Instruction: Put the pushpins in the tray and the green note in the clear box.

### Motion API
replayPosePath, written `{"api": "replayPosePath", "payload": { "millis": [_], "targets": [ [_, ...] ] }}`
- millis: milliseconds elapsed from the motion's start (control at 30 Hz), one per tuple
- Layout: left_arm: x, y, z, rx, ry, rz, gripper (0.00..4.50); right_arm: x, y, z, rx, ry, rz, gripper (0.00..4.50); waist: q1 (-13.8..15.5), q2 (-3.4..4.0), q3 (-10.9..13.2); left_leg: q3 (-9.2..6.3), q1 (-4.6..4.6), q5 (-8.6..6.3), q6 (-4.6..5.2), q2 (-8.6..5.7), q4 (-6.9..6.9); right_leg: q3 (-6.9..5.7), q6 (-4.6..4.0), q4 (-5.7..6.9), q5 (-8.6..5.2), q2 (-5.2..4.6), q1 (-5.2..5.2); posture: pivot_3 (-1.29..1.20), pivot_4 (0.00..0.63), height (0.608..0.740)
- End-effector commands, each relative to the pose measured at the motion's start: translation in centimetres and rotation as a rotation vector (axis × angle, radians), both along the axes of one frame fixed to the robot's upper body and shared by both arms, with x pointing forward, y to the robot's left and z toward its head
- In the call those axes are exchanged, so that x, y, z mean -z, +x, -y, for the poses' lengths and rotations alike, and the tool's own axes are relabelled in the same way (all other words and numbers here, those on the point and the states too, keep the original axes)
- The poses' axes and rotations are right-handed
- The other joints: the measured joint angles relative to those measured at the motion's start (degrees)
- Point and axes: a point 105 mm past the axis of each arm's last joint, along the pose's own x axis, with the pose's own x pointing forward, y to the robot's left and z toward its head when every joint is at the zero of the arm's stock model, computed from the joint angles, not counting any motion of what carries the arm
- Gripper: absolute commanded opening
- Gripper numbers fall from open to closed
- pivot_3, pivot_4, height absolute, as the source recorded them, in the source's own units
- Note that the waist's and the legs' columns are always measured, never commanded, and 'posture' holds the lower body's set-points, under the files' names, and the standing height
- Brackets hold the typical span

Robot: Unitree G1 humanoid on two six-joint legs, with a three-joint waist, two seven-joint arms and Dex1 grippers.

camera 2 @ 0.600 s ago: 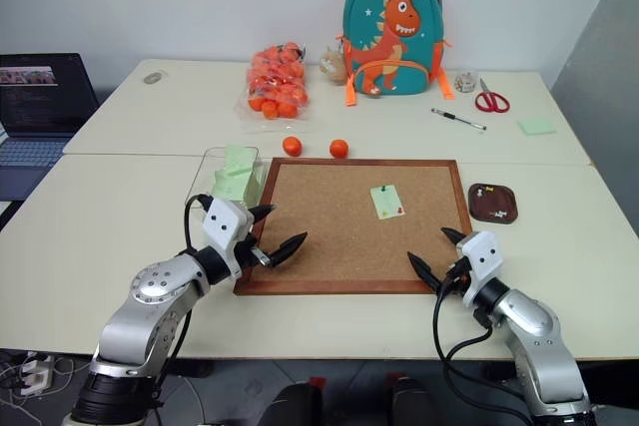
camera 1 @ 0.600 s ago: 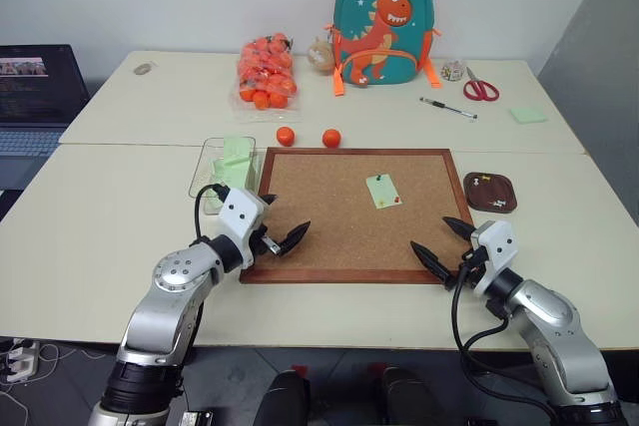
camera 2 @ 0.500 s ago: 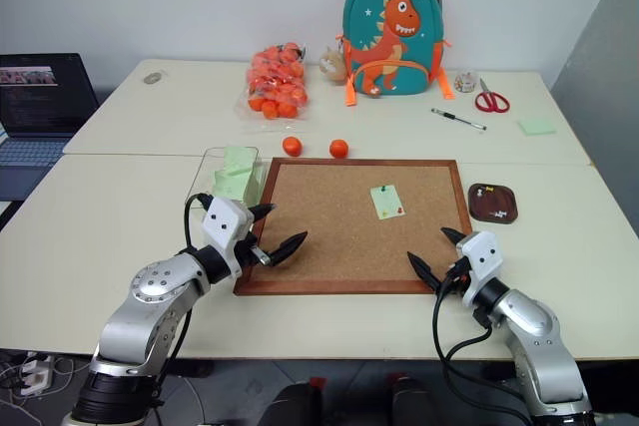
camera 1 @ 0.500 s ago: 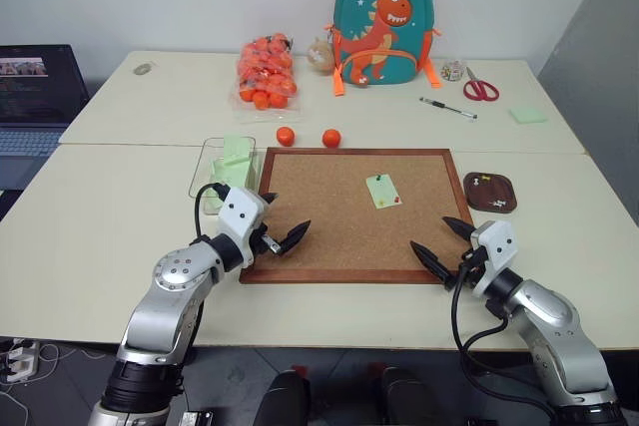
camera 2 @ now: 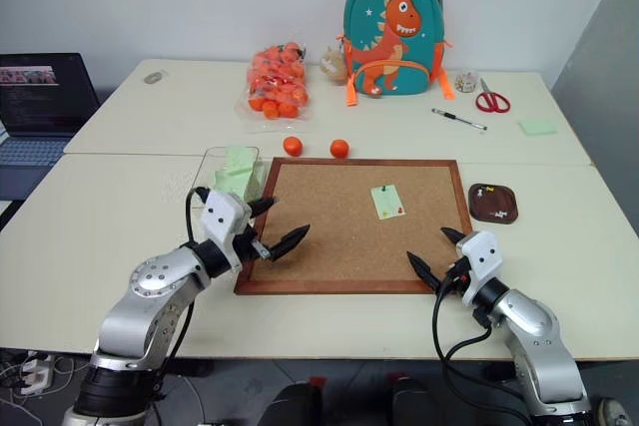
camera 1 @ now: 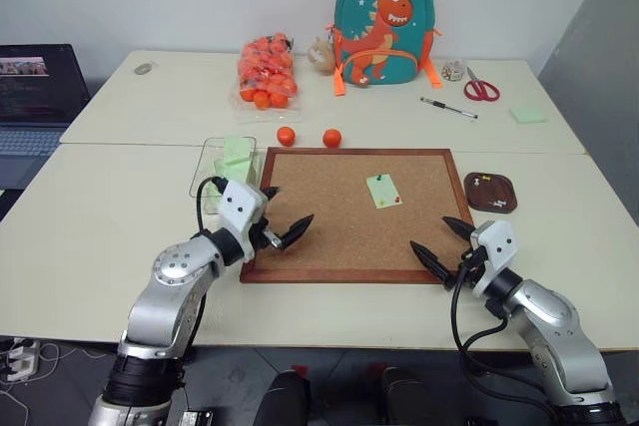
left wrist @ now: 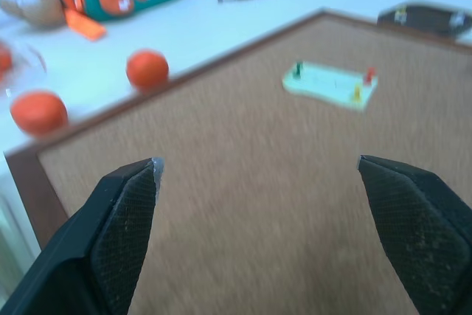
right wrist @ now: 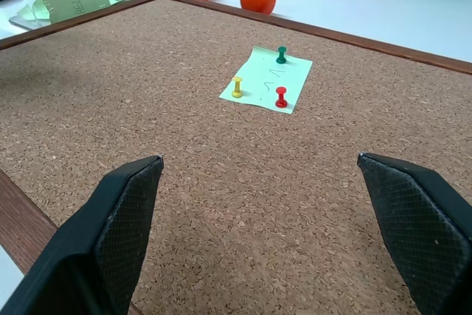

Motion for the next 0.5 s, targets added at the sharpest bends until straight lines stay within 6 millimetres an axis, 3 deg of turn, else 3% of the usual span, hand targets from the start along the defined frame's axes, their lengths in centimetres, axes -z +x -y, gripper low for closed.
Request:
{"api": "replayPosePath", "payload": {
  "millis": [33,500],
  "targets": [
    [-1.6,-0.1,0.4,0.082,-0.034,0.017,4.46,-1.9,0.1,0.0,-0.005,0.011,0.065,4.5,0.0,0.0,0.0,-0.02,-0.01,0.0,0.0,-0.01,0.0,-0.03,0.0,0.0,0.0,0.0,0.0,0.0,0.15,0.74],
    [-0.2,1.3,2.6,0.183,0.07,-0.023,4.46,-3.0,0.2,-1.0,-0.011,0.037,0.071,4.5,0.0,0.0,0.0,-0.02,-0.02,0.0,0.0,-0.06,0.0,-0.03,0.0,0.0,0.0,0.02,0.0,0.0,0.15,0.74]
  ]
}}
